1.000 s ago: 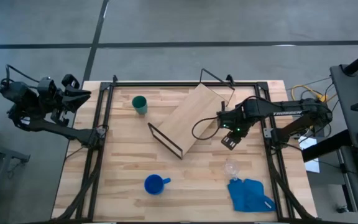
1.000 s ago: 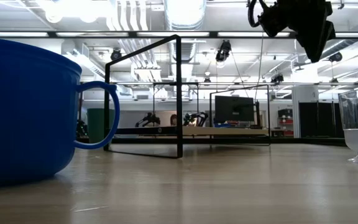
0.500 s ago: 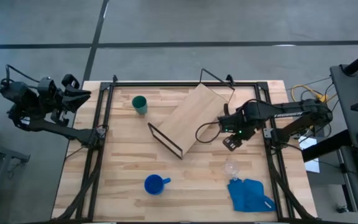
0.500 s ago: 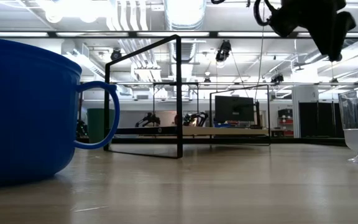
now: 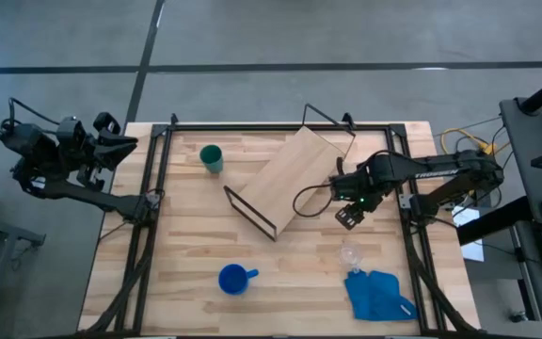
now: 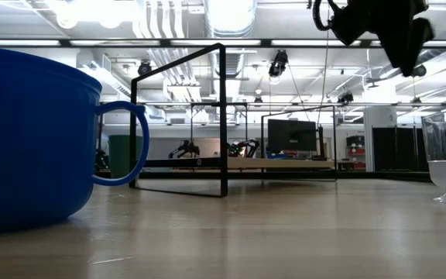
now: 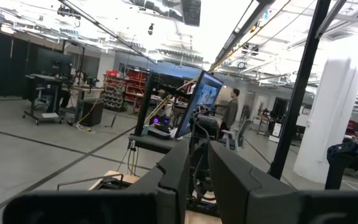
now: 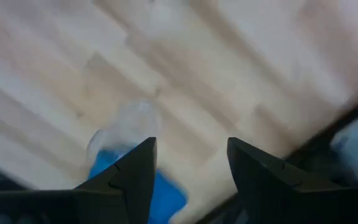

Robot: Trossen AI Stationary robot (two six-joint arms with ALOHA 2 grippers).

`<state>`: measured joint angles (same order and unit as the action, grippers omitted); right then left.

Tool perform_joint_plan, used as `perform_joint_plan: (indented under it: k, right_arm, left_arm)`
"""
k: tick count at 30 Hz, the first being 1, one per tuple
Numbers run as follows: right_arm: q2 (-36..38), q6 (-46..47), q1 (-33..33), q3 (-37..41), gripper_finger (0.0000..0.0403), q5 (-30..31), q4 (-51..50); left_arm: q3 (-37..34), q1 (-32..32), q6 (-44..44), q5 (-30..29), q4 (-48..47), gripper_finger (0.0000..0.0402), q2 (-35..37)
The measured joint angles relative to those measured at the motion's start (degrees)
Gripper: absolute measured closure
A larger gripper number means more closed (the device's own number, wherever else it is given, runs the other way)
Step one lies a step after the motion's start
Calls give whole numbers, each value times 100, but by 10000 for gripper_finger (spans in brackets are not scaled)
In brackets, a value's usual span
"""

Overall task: Stack small to large cups/mugs on shelf
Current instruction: Put the transparent mug on the shelf

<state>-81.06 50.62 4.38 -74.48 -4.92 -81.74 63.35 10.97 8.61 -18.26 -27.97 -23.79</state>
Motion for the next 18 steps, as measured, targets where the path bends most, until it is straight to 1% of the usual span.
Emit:
perform_joint_plan:
  k: [2,3,8,11,18]
  right_arm:
    - [0,-380,-4,0,211,212,123]
    - [0,-394,-4,0,211,223,156]
    - [0,73,79,0,211,-367,157]
    - [0,584,230,0,211,-412,151]
    - [-1,689,906,0,211,-410,163]
  left_arm:
    - [0,-1,1,0,0,354,0]
    - [0,1,-1,0,0,354,0]
    - [0,1,-1,0,0,354,0]
    - [0,1,-1,0,-2,354,0]
    - [-2,1,-1,0,-2,354,0]
